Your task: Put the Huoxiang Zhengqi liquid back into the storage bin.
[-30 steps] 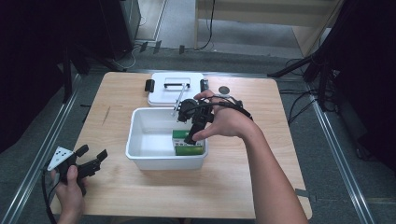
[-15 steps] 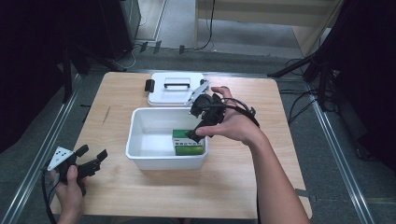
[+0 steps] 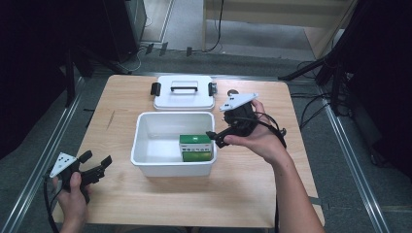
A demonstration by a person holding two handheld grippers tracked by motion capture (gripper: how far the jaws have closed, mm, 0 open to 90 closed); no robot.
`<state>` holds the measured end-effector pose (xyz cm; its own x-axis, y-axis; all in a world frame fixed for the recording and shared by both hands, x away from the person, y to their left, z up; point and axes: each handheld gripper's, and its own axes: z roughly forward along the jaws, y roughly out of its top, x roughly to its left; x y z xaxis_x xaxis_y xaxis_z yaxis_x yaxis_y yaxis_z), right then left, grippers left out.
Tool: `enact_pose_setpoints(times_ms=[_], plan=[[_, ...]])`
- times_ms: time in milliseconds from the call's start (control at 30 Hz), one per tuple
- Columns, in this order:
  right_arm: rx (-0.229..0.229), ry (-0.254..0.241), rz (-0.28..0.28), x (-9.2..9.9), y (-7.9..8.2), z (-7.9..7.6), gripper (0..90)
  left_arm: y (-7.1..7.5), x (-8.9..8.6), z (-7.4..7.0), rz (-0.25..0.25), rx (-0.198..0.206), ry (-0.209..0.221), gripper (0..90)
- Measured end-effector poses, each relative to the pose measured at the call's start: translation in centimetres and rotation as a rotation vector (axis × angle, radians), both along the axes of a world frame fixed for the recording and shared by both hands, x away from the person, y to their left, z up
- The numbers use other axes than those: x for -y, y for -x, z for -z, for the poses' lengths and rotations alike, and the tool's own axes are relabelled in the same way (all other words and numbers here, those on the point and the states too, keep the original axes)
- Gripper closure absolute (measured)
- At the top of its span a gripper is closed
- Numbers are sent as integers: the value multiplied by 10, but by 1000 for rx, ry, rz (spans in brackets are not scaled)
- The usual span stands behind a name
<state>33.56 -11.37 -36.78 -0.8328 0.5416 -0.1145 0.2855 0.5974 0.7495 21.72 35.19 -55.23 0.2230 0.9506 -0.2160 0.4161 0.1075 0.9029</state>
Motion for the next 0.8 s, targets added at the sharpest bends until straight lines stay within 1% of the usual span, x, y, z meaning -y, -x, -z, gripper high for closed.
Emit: enact_pose_setpoints(times_ms=[67,100,133,167,200,233,300,367,400,467,533,667,733,767,800], plan=[[22,-34,36,8,3,6,0,0,0,0,0,0,0,146],[22,-34,36,8,3,6,0,0,0,0,1,0,-1,146],[33,-43,48,10,5,7,0,0,0,0,0,1,-1,146],[43,-54,59,12,6,9,0,0,0,0,1,0,-2,146],[58,-76,76,17,9,13,0,0,0,0,-1,1,0,146],[58,-76,76,17,9,13,0,0,0,0,1,0,-2,146],[76,-97,90,22,12,16,0,0,0,0,-1,0,0,147],[101,-116,110,26,15,21,0,0,0,0,-1,-1,0,147],[116,-134,125,30,17,23,0,0,0,0,-1,0,0,147],[130,-168,145,36,20,27,0,0,0,0,-1,0,0,146],[132,-187,152,41,23,31,0,0,0,0,1,-2,-3,147],[155,-221,172,54,30,39,0,0,0,0,0,-2,-1,147],[179,-261,197,66,37,45,0,0,0,0,0,-2,-1,146],[179,-261,197,66,37,45,0,0,0,0,0,-3,-1,146],[187,-269,209,68,39,46,0,0,0,0,1,-2,-2,147]])
